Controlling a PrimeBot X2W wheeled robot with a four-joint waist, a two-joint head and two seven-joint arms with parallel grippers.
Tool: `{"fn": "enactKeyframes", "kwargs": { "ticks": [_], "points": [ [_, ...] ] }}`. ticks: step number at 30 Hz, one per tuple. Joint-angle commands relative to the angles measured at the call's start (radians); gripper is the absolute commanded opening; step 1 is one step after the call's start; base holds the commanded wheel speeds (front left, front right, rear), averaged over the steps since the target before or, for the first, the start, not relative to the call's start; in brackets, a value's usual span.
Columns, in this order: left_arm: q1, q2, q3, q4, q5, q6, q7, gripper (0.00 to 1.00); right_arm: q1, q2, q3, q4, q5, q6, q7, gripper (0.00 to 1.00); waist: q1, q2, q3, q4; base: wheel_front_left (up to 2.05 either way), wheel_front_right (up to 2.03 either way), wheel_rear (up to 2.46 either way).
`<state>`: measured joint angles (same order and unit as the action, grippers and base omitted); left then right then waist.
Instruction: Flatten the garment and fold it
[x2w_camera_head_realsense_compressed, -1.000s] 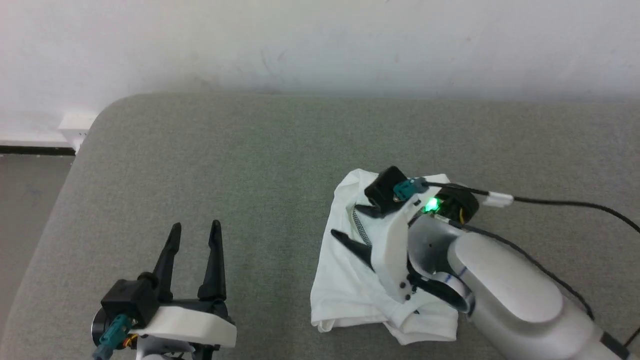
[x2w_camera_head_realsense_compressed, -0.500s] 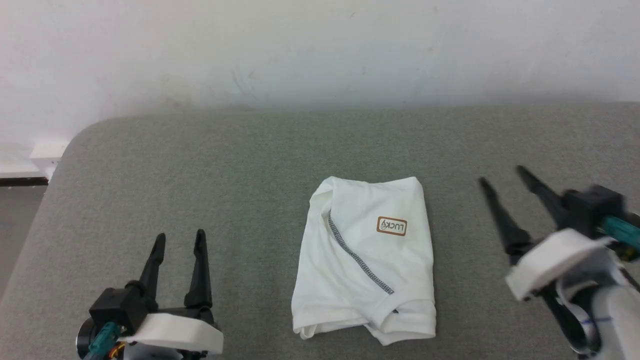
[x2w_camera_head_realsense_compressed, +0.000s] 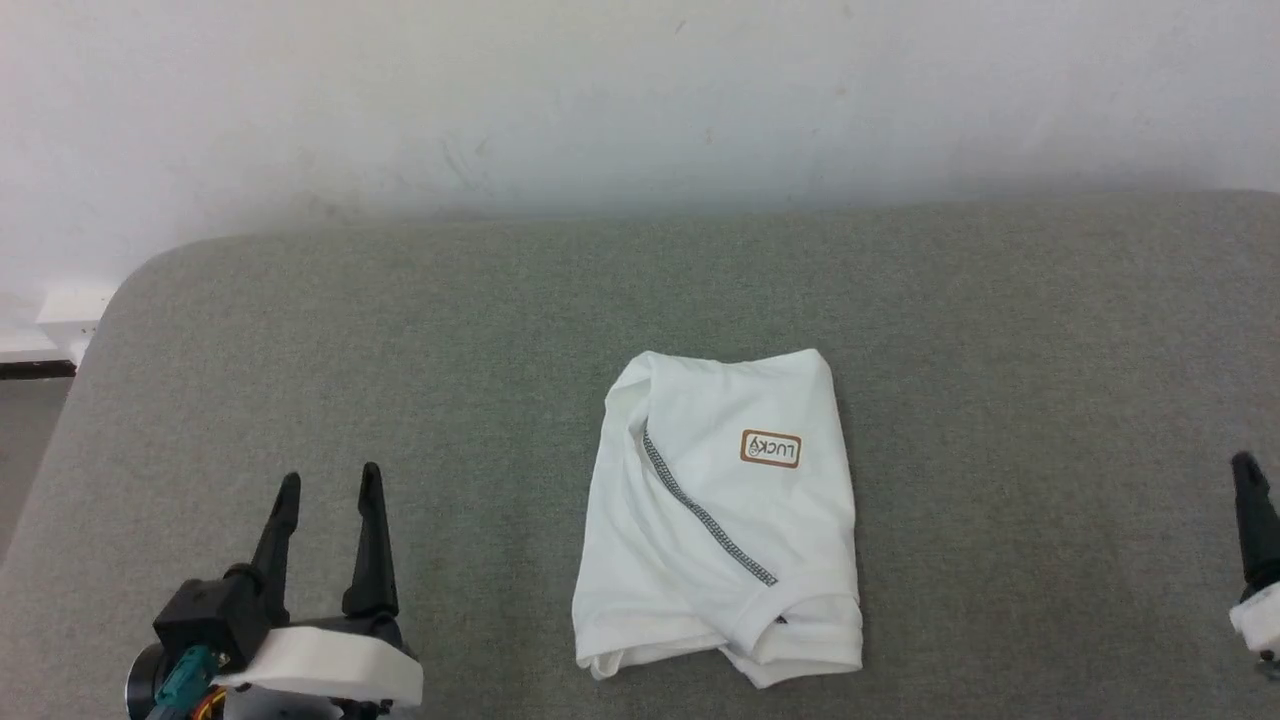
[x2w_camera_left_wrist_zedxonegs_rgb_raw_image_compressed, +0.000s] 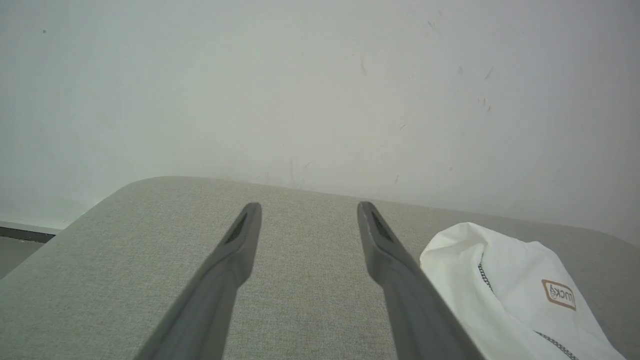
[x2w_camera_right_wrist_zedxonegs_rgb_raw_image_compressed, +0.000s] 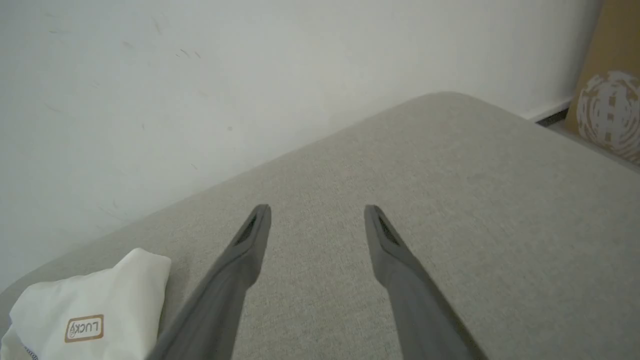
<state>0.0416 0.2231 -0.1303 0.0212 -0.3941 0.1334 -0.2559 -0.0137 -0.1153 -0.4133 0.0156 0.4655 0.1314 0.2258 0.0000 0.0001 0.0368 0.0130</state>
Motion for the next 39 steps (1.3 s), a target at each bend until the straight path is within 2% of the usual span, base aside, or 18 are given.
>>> {"fn": "enactKeyframes", "kwargs": {
  "ticks": [1,5,8,11,16,21,22,23,25,26,32,39],
  "points": [
    [-0.003,-0.002,0.005,0.0,0.001,0.004,-0.005,1.0,-0.018,0.002,-0.013,0.048,0.052,-0.001,0.064,1.0,0.0,-0.0001,0.008,0.006,0.0,0.0,0.0],
    [-0.014,-0.009,0.008,0.002,0.0,-0.001,-0.005,1.0,-0.074,0.001,-0.022,0.172,0.261,-0.001,0.235,1.0,0.0,-0.0001,0.024,0.019,0.0,0.0,0.0],
    [-0.027,-0.017,0.005,0.007,0.002,-0.008,-0.006,1.0,-0.117,0.016,0.009,0.256,0.409,-0.001,0.367,1.0,0.0,-0.0001,0.032,0.032,0.0,0.0,0.0],
    [-0.036,-0.023,0.006,0.011,0.003,-0.016,-0.006,1.0,-0.149,0.03,0.064,0.347,0.452,-0.001,0.46,1.0,0.0,-0.0001,0.04,0.041,0.0,0.0,0.0],
    [-0.046,-0.03,0.01,0.016,0.007,-0.027,-0.006,1.0,-0.223,0.056,0.148,0.451,0.516,-0.001,0.505,1.0,0.0,-0.0001,0.051,0.05,0.0,0.0,0.0],
    [-0.059,-0.041,0.006,0.027,0.014,-0.04,-0.006,1.0,-0.302,0.064,0.25,0.576,0.608,-0.001,0.485,1.0,0.0,-0.0001,0.057,0.066,0.0,0.0,0.0],
    [-0.062,-0.044,0.005,0.028,0.016,-0.041,-0.006,1.0,-0.317,0.064,0.274,0.598,0.637,-0.001,0.476,0.74,0.0,-0.0001,0.057,0.069,0.0,0.0,0.0],
    [-0.063,-0.047,0.005,0.03,0.018,-0.043,-0.006,1.0,-0.33,0.065,0.299,0.619,0.664,-0.001,0.467,0.43,0.0,-0.0001,0.056,0.071,0.0,0.0,0.0],
    [-0.064,-0.05,0.005,0.032,0.022,-0.046,-0.006,1.0,-0.35,0.065,0.35,0.652,0.69,-0.001,0.453,0.11,0.0,-0.0001,0.055,0.073,0.0,0.0,0.0],
    [-0.064,-0.051,0.005,0.033,0.023,-0.048,-0.006,1.0,-0.358,0.065,0.372,0.665,0.697,-0.001,0.446,0.0,0.0,-0.0001,0.055,0.074,0.0,0.0,0.0],
    [-0.058,-0.056,0.012,0.036,0.031,-0.054,-0.006,1.0,-0.391,0.049,0.474,0.662,0.671,-0.001,0.404,0.0,0.0,-0.0001,0.051,0.066,0.0,0.0,0.0],
    [-0.048,-0.06,0.012,0.034,0.042,-0.061,-0.006,1.0,-0.387,-0.103,0.708,0.495,0.471,-0.001,0.3,0.0,0.0,-0.0001,0.033,0.02,0.0,0.0,0.0]
  ]
}}
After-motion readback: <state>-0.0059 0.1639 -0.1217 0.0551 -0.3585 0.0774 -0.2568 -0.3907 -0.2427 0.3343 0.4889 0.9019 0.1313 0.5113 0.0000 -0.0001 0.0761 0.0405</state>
